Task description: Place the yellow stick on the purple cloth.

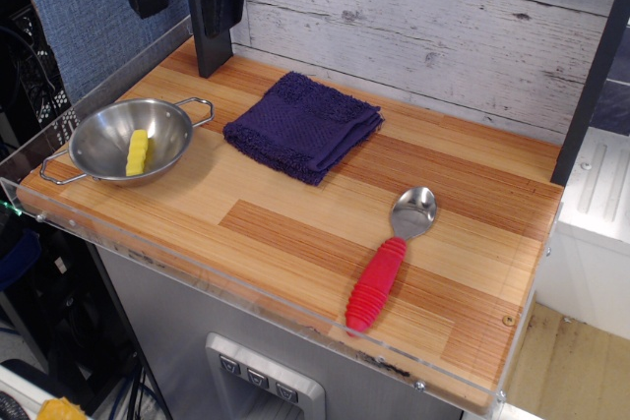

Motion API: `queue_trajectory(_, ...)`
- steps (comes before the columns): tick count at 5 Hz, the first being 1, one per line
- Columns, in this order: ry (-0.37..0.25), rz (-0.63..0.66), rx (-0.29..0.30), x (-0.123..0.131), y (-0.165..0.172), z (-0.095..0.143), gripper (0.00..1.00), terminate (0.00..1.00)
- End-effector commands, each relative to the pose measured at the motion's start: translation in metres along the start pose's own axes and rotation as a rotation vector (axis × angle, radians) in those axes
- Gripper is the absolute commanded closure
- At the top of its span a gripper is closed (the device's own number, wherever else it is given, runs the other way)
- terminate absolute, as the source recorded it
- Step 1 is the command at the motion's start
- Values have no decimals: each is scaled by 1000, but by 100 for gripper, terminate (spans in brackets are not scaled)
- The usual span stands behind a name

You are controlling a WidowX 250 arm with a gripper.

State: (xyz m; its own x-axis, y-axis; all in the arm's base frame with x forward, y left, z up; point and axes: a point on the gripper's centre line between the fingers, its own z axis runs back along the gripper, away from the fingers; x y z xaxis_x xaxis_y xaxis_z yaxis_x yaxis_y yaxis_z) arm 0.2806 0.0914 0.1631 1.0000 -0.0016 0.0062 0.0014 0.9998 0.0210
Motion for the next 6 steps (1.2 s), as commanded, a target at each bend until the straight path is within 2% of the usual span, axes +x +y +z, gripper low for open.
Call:
queue_trajectory(1,0,0,0,0,0,0,0,0)
queue_trajectory(3,9,-87,-11,-18,63,-18,0,0)
queue_trajectory(4,24,-112,26,-36,96,-34,0,0)
queue_trajectory(5,23,-71,45,-53,107,-56,0,0)
queue_trajectory(6,54,-93,74,-48,87,-72,0,0)
